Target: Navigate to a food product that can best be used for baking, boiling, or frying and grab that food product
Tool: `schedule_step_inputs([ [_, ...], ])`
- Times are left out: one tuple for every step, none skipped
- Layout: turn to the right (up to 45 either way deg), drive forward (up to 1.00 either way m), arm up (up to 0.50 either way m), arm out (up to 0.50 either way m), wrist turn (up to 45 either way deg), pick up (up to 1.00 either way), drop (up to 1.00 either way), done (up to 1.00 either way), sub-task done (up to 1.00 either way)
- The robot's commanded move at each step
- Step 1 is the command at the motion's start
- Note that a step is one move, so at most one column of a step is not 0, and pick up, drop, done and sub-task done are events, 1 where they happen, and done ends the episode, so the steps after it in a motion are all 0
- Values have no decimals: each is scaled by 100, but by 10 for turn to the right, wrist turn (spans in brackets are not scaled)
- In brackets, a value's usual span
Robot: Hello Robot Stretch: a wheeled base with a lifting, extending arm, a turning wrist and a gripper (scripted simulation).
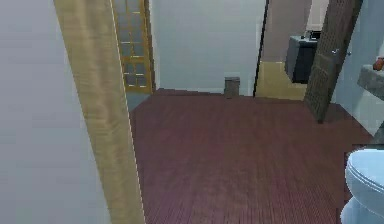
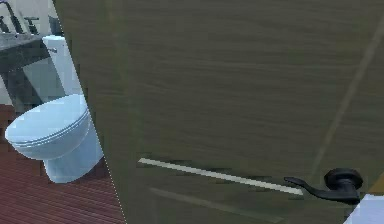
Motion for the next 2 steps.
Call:
schedule_step_inputs([
  [0,10,0,0,0,0,0,0,0],
  [450,0,0,0,0,0,0,0,0],
])
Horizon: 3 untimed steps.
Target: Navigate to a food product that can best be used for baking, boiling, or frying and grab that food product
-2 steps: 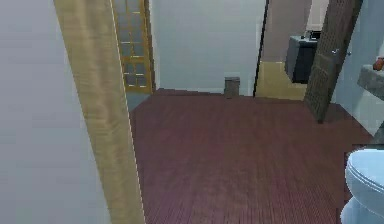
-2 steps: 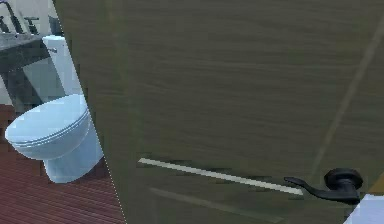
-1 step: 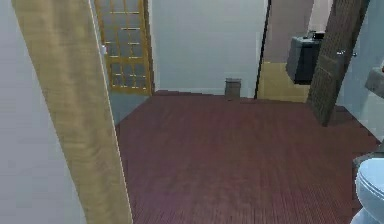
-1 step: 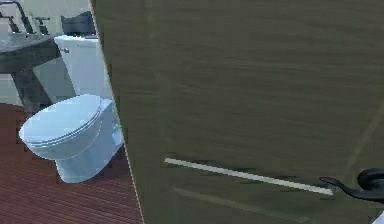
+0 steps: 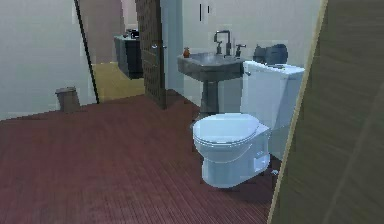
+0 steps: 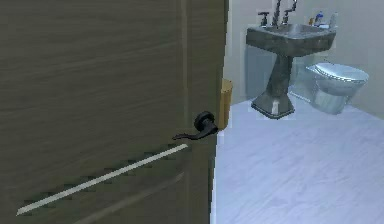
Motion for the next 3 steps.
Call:
schedule_step_inputs([
  [120,0,0,0,0,0,0,0,0],
  [0,15,0,0,0,0,0,0,0],
  [-330,0,0,0,0,0,0,0,0],
])
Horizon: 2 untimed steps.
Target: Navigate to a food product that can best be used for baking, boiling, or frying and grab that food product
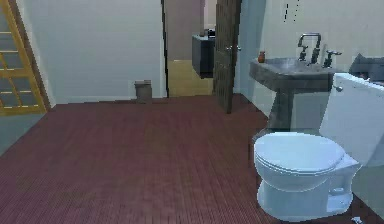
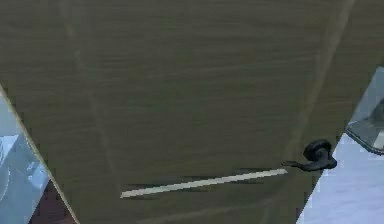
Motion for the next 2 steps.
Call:
schedule_step_inputs([
  [0,100,0,0,0,0,0,0,0],
  [0,100,0,0,0,0,0,0,0],
])
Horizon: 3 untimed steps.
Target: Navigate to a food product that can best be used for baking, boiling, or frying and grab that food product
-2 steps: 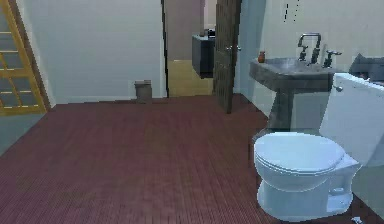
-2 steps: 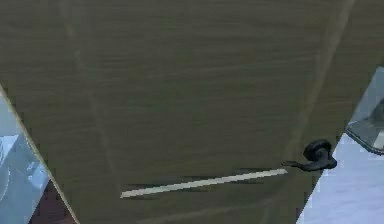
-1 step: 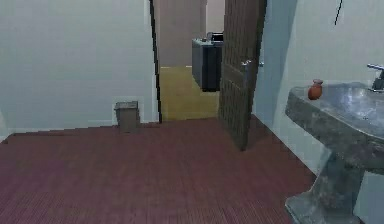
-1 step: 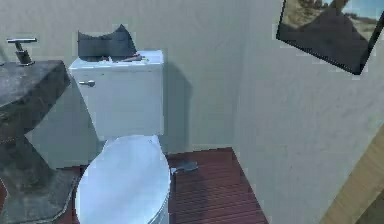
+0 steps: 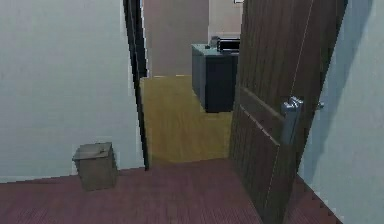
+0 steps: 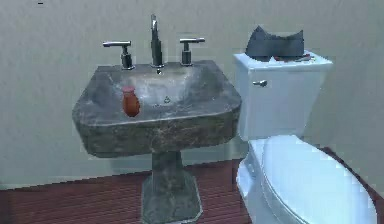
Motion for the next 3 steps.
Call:
schedule_step_inputs([
  [0,100,0,0,0,0,0,0,0],
  [0,100,0,0,0,0,0,0,0],
  [-30,0,0,0,0,0,0,0,0],
])
